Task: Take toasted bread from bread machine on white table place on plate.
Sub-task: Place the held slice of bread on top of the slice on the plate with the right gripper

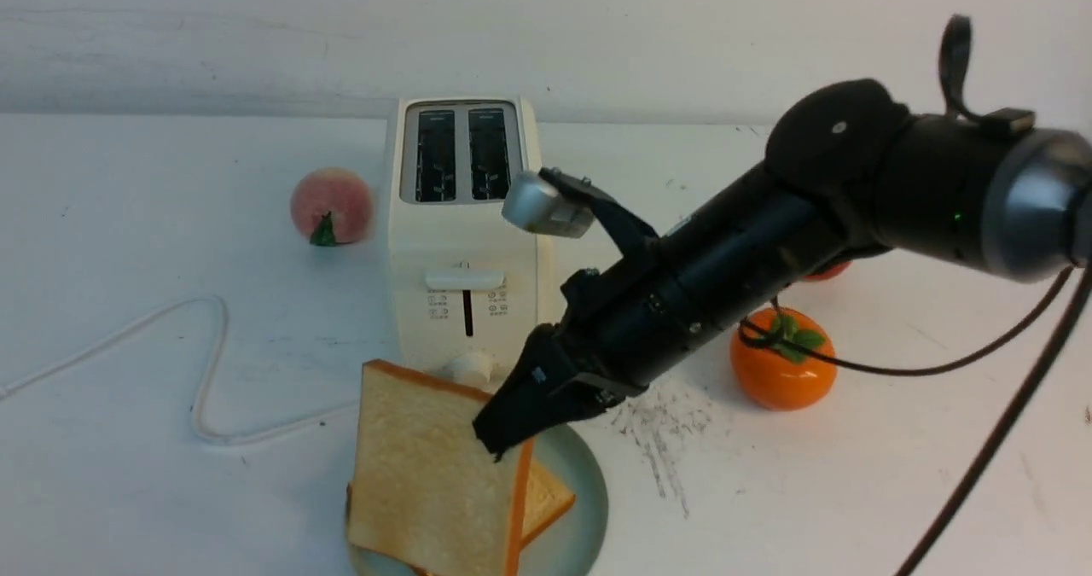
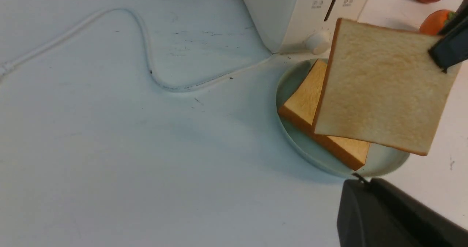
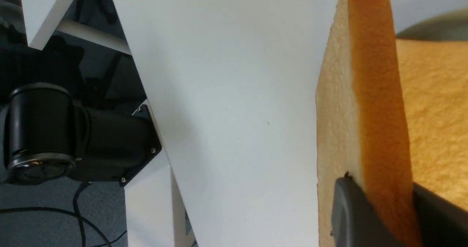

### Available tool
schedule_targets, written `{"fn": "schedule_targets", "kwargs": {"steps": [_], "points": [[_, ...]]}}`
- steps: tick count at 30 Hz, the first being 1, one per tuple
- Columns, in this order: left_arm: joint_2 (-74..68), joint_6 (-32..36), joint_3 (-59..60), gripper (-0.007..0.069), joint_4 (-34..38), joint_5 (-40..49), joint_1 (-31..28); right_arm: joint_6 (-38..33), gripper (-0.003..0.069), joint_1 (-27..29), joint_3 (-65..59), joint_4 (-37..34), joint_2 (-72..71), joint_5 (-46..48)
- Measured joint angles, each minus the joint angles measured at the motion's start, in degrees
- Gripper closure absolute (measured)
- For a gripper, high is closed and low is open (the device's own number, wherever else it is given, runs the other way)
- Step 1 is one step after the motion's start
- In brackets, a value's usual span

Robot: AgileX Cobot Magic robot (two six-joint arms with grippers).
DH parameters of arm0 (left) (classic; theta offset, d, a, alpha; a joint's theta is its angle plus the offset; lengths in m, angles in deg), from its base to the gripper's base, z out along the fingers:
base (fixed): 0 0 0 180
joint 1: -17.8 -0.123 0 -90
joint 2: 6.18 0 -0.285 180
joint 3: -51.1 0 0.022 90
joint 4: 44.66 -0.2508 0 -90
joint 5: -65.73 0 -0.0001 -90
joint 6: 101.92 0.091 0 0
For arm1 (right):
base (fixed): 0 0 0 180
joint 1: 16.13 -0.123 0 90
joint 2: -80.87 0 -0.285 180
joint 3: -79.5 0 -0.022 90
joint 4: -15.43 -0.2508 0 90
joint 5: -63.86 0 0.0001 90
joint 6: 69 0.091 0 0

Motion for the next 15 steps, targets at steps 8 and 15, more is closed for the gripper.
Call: {"fn": "schedule_targets", "kwargs": {"steps": [8, 15], "points": [[0.0, 0.0, 0.51, 0.0638, 0.0, 0.25, 0.0, -0.01, 0.0542, 0.0, -0.07, -0.57, 4.55, -3.94], [0.0, 0.0, 0.51, 0.0638, 0.04, 0.25, 0.0, -0.01, 0.0519, 0.0, -0.07, 1.01, 5.17, -4.92]]}}
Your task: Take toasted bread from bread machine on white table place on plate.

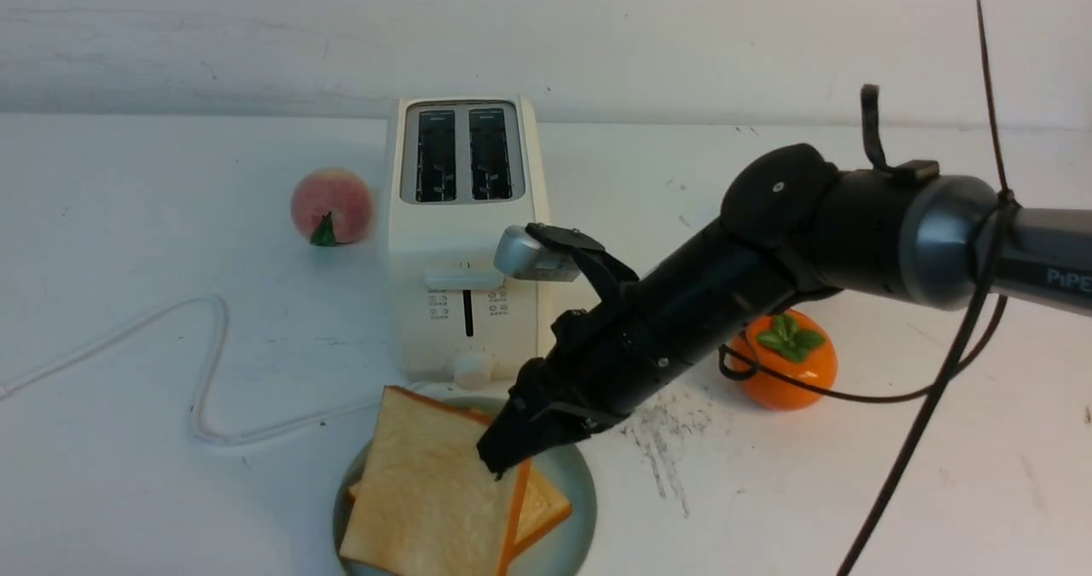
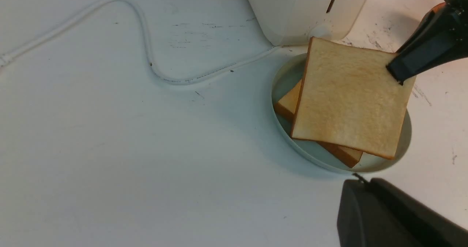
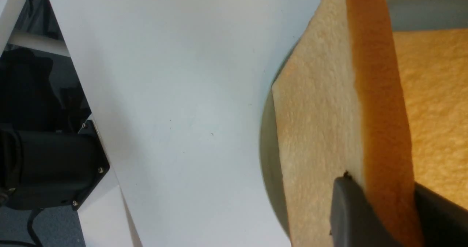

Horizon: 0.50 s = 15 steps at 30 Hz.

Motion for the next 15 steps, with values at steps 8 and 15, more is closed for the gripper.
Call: {"fn": "schedule_targets", "kwargs": {"steps": [8, 15], "points": [[0.0, 0.0, 0.0, 0.0638, -0.1, 0.02, 0.0, 0.0, 0.0236, 0.22, 0.0, 4.74, -0.49, -0.05], [0.0, 0.0, 0.0, 0.0638, -1.6, 0.15, 0.0, 0.38, 0.0102, 5.12, 0.0, 13.94, -7.36, 1.17]]}}
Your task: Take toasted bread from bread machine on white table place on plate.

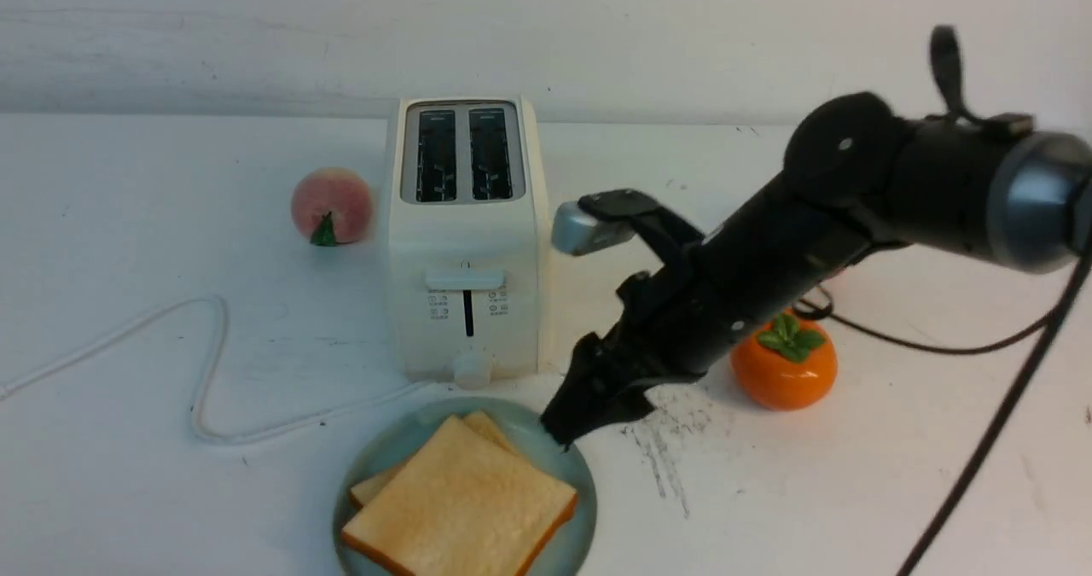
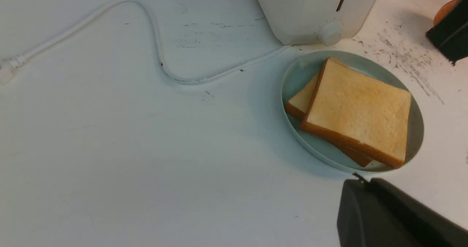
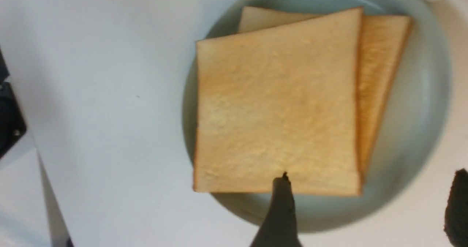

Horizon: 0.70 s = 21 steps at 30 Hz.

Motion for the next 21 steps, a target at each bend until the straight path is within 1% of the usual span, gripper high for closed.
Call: {"fn": "schedule_targets", "kwargs": {"steps": [2, 5, 6, 8, 9, 10, 11, 12, 15, 16, 17, 18, 19, 21], "points": [[0.0, 0.0, 0.0, 0.0638, 0.0, 0.0, 0.0, 1.5, 0.01, 2.21, 0.0, 2.67, -2.34, 1.02], [0.0, 0.0, 0.0, 0.0638, -0.11, 0.0, 0.0, 8.68, 0.0126, 7.1, 0.0, 5.71, -7.82, 4.15], [0.0, 0.0, 0.0, 0.0638, -0.11, -0.07, 0.0, 9.79, 0.013, 7.45, 0.0, 5.78, -8.58, 4.62], [0.0, 0.0, 0.06, 0.0638, -0.66, -0.51, 0.0, 15.68, 0.0195, 12.47, 0.0, 6.56, -13.58, 7.03], [0.0, 0.0, 0.06, 0.0638, -0.95, -0.86, 0.0, 17.56, 0.0232, 14.5, 0.0, 6.78, -15.9, 7.71], [0.0, 0.0, 0.06, 0.0638, -1.09, -1.05, 0.0, 18.17, 0.024, 14.91, 0.0, 6.78, -16.9, 7.93], [0.0, 0.0, 0.06, 0.0638, -1.36, -1.63, 0.0, 19.21, 0.0285, 16.88, 0.0, 6.92, -18.91, 8.18], [0.0, 0.0, 0.25, 0.0638, -1.51, -2.94, 0.0, 20.56, 0.037, 19.87, 0.0, 7.04, -23.24, 8.48], [0.0, 0.0, 1.48, 0.0638, -1.32, -6.13, 0.0, 21.18, 0.055, 24.64, 0.0, 7.81, -32.04, 8.6], [0.0, 0.0, 1.59, 0.0638, -1.26, -6.38, 0.0, 21.25, 0.055, 24.64, 0.0, 7.81, -32.66, 8.6], [0.0, 0.0, 2.76, 0.0638, -0.61, -8.45, 0.0, 21.7, 0.0639, 26.79, -0.31, 8.76, -37.64, 7.92], [0.0, 0.0, 2.91, 0.0638, -0.39, -8.96, 0.0, 21.84, 0.0645, 27.0, -0.48, 8.94, -38.95, 7.67], [0.0, 0.0, 3.89, 0.0638, 0.72, -10.83, 0.0, 22.34, 0.0672, 28.27, -1.41, 10.12, -43.53, 6.46], [0.0, 0.0, 5.42, 0.0638, 2.7, -13.54, 0.0, 23.15, 0.0675, 29.7, -4.59, 11.09, -50.98, 2.39]]}}
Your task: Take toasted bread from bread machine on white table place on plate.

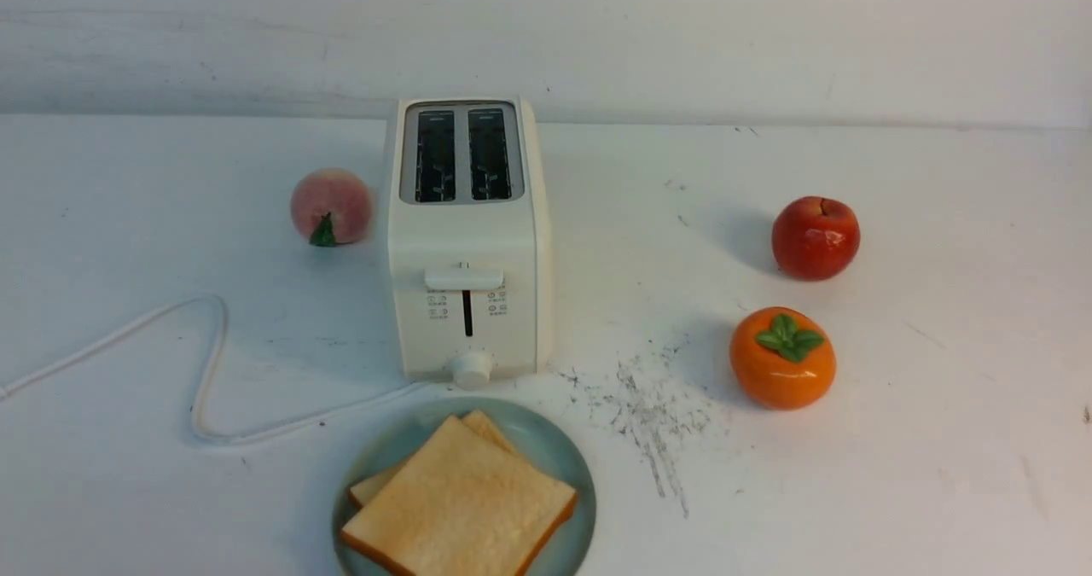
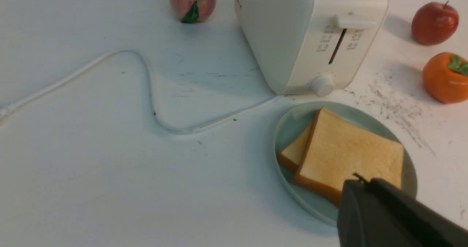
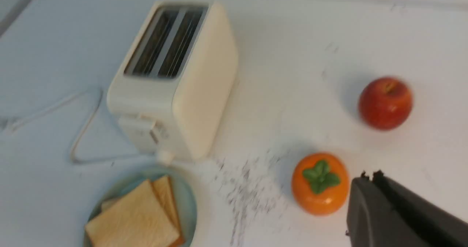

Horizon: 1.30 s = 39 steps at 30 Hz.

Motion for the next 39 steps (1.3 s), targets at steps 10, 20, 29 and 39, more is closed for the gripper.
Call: {"fn": "schedule_targets", "kwargs": {"steps": [10, 20, 29, 39], "points": [[0.0, 0.0, 3.12, 0.0638, 7.22, -7.26, 0.0, 0.06, 0.0668, 0.4, -32.65, -4.87, -29.14, -32.48], [0.0, 0.0, 3.24, 0.0638, 7.89, -13.93, 0.0, -6.08, 0.0659, 0.45, -57.15, -7.53, -37.91, -43.86], [0.0, 0.0, 3.24, 0.0636, 8.08, -14.67, 0.0, -7.03, 0.0655, 0.45, -60.31, -7.64, -37.91, -43.45], [0.0, 0.0, 3.24, 0.063, 8.08, -14.67, 0.0, -7.09, 0.0644, 0.45, -60.31, -7.7, -38.02, -42.37]]}}
